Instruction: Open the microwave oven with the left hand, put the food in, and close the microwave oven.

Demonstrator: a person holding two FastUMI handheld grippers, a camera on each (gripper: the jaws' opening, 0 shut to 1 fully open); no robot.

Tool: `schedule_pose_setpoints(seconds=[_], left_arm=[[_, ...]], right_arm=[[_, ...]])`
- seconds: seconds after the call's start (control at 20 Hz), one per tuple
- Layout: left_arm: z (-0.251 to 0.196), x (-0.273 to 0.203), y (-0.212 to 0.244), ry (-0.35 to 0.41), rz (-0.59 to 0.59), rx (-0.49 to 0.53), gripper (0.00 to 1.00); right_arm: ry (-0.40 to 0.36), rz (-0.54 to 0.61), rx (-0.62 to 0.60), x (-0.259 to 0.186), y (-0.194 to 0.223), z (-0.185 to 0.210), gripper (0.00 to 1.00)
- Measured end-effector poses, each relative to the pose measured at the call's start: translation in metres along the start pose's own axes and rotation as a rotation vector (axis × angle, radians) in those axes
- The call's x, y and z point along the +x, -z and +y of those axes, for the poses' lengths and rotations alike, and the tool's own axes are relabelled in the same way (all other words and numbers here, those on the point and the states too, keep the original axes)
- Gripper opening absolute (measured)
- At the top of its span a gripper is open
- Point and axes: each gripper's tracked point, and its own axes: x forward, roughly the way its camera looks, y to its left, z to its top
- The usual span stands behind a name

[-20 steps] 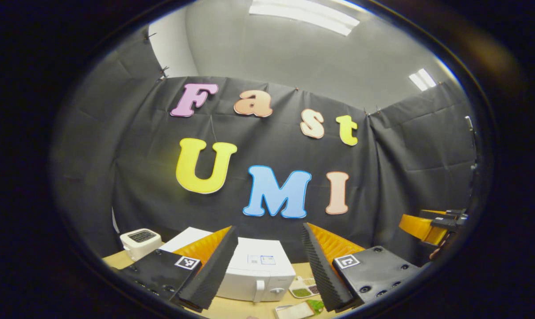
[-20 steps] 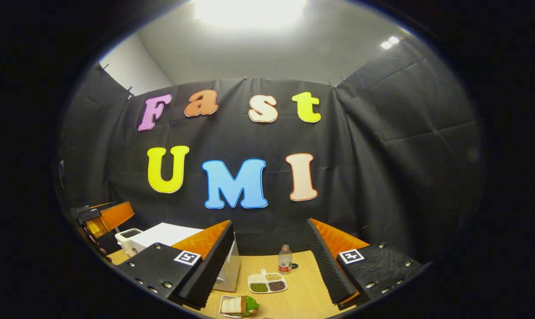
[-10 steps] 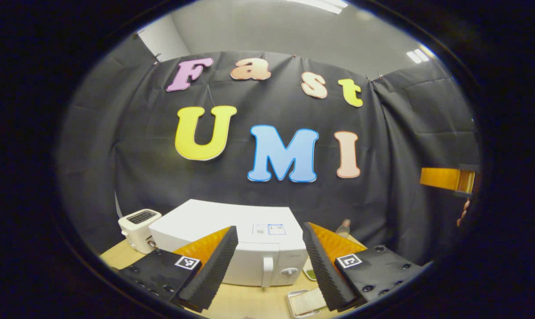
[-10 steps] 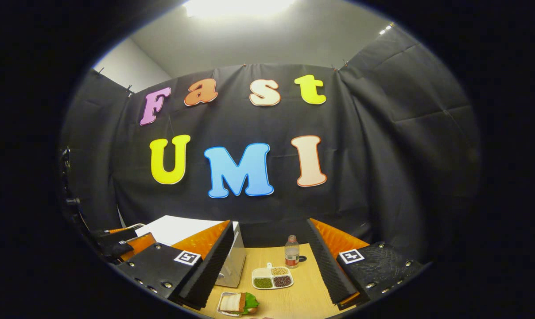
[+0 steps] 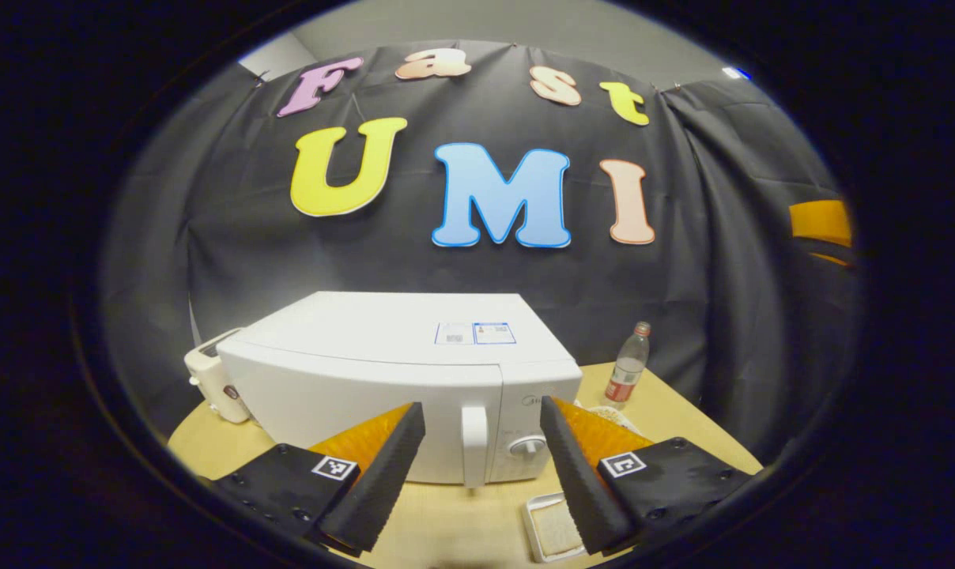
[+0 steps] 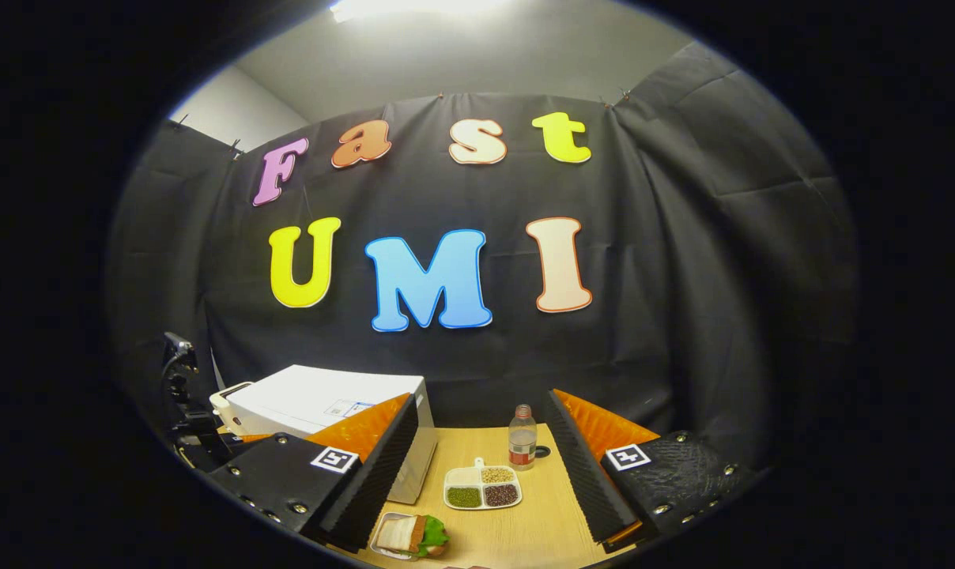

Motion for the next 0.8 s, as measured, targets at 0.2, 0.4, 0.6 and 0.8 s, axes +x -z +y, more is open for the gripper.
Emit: schedule_pose_setpoints(seconds=[0.2,0.4,0.6,0.8], left_arm=[[0.012,0.028,0.033,-0.038,0.065,-0.026,0.96],[0.019,0.053,0.061,-0.066,0.132,-0.03,0.85],[0.009,0.052,0.066,-0.051,0.162,-0.01,0.37],[0.008,0.055,0.068,-0.072,0.159,0.018,0.21]], right_arm=[[0.0,0.026,0.013,0.01,0.007,-0.014,0.98],[-0.002,0.043,-0.004,0.02,0.012,-0.032,0.98],[-0.019,0.082,0.013,0.032,0.026,-0.042,0.98],[-0.03,0.099,0.033,0.039,0.032,-0.044,0.98]])
